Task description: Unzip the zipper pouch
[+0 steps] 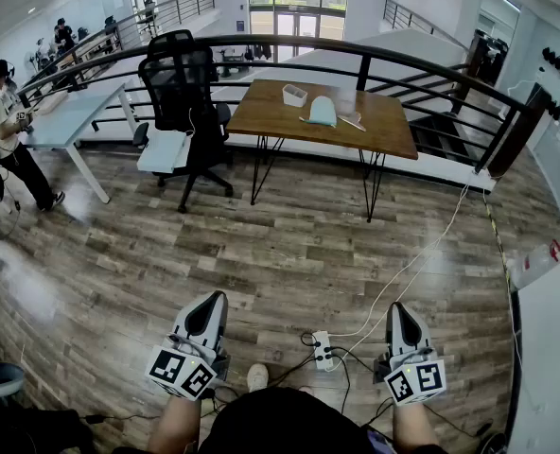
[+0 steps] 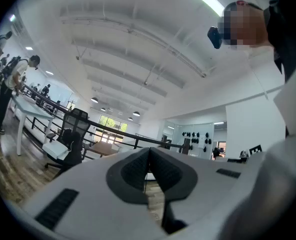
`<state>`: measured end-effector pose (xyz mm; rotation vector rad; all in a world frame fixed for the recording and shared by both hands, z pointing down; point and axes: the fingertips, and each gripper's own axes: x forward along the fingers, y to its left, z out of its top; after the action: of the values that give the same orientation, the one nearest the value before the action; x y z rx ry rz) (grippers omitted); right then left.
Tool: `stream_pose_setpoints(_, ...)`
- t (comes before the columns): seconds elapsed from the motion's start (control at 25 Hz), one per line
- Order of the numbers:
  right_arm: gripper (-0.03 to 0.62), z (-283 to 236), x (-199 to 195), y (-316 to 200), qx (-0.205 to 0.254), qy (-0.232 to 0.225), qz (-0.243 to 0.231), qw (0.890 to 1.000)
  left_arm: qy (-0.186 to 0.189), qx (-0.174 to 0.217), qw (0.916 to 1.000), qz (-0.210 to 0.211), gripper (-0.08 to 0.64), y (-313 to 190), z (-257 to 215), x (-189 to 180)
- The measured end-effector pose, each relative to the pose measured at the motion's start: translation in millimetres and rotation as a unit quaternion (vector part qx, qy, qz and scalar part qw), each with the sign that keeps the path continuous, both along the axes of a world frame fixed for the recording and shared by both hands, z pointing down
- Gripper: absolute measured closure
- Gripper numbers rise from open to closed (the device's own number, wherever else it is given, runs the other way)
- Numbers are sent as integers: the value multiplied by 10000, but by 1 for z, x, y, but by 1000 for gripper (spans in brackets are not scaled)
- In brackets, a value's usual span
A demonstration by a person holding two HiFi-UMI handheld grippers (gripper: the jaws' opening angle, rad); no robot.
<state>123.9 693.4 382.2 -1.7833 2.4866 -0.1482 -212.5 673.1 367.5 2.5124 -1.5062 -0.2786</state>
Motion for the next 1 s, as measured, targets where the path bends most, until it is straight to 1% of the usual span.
stream_pose_setpoints(0.28, 600, 3, -7, -6, 24, -42, -19, 10000, -77, 45, 10000, 37, 545, -8, 0, -3)
stream_pose_setpoints(0.44, 600, 1, -5, -6, 32, -109, 46, 9999, -101, 34, 9999, 43, 545, -9, -1, -4)
stream_pose_setpoints(0.6, 600, 1, -1, -6, 38, -97, 86, 9999, -164, 84, 9998, 118, 545, -14, -4, 3)
stream_pose_setpoints(0.76, 600, 3, -5, -3, -15, -202, 41, 9998, -172, 70, 9995, 237, 545, -15, -3, 11)
stream_pose_setpoints(0.88, 598, 0, -8, 4, 42, -274, -22, 9996, -148, 34, 9995, 270, 543, -15, -1, 16)
stream_pose_setpoints(1.0, 597, -6, -6, 10, 121, -227, 3, 9997, -157, 16, 9994, 306, 543, -15, 0, 21)
